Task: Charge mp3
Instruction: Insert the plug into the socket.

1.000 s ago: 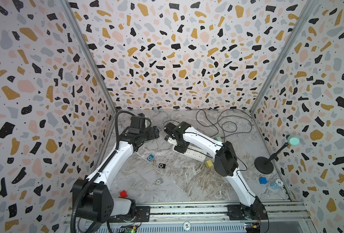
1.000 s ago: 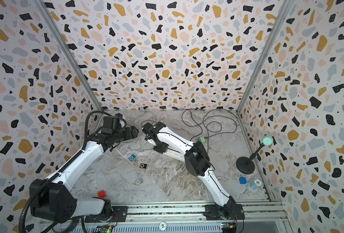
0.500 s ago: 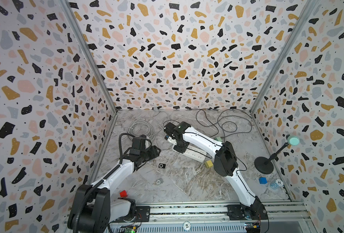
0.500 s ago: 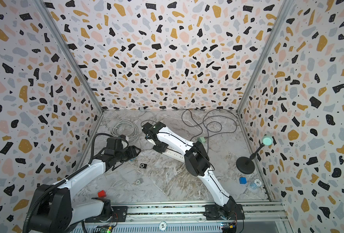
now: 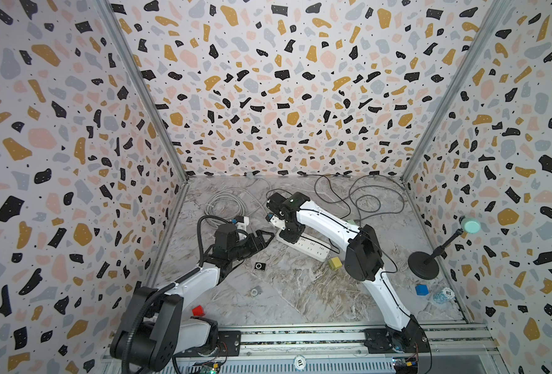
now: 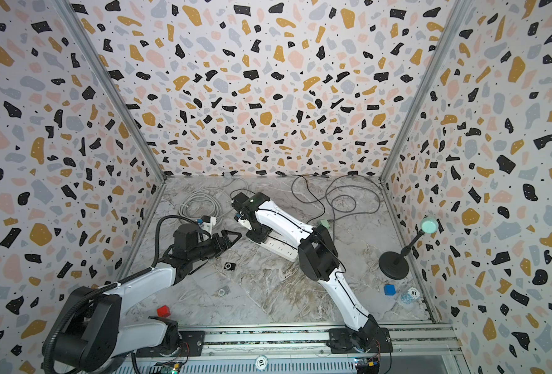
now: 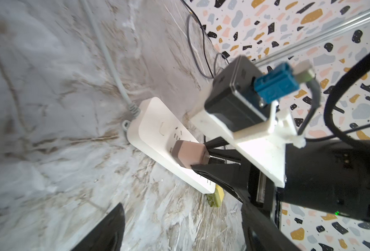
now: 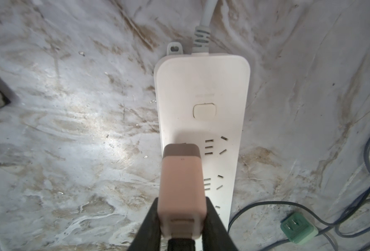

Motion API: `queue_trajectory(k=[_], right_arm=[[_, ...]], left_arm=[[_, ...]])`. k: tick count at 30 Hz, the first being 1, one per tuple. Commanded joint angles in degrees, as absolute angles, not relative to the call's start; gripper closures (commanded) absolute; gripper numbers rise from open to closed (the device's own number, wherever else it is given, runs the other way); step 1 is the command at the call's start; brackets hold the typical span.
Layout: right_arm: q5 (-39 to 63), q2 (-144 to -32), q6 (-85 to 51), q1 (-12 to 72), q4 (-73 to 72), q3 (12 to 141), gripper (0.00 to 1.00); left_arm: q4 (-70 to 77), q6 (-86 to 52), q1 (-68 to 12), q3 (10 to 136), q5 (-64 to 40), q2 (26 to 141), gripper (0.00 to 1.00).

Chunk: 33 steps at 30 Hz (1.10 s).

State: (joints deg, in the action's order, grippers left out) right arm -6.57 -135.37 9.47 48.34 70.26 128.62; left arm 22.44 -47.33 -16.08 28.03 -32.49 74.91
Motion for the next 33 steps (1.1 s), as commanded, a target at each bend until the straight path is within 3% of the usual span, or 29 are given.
queue_trajectory(k=[1, 21, 33], right_arm=[[-1.87, -138.70, 9.92, 48.08, 66.63, 125.79, 0.86], [0.45, -138.34, 11.34, 48.10, 67.06, 125.65, 0.84], [1.83, -138.10, 12.12, 48.34, 66.71, 125.33, 0.84]], left_arm=[[26.93, -46.01, -17.40, 29.30, -36.16, 78.49, 0.15], [25.90, -40.14, -17.66, 38.53, -38.91, 94.88, 0.11], [38.36, -46.23, -17.66, 37.64, -43.30, 99.39, 0.09]])
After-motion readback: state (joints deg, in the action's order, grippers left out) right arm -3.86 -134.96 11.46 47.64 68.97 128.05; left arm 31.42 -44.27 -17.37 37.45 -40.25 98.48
